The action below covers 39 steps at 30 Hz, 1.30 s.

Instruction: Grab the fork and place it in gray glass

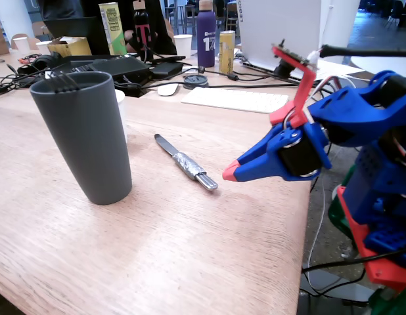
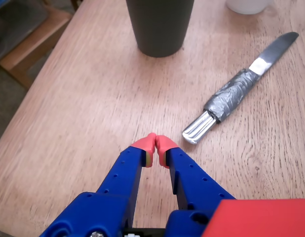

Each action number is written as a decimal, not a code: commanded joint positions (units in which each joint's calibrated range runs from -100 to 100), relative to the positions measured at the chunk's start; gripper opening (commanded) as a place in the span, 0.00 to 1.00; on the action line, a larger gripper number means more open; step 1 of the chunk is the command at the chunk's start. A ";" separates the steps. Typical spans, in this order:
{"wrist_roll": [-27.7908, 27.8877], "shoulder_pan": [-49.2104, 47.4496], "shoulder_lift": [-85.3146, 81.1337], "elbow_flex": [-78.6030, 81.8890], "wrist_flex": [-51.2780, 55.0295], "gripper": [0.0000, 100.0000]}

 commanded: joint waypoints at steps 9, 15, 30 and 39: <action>0.15 0.89 -0.72 0.06 0.18 0.00; 0.15 1.22 -0.20 -0.13 0.18 0.00; 0.15 1.73 -0.03 -0.42 0.18 0.00; 0.15 1.73 -0.03 -0.42 0.18 0.00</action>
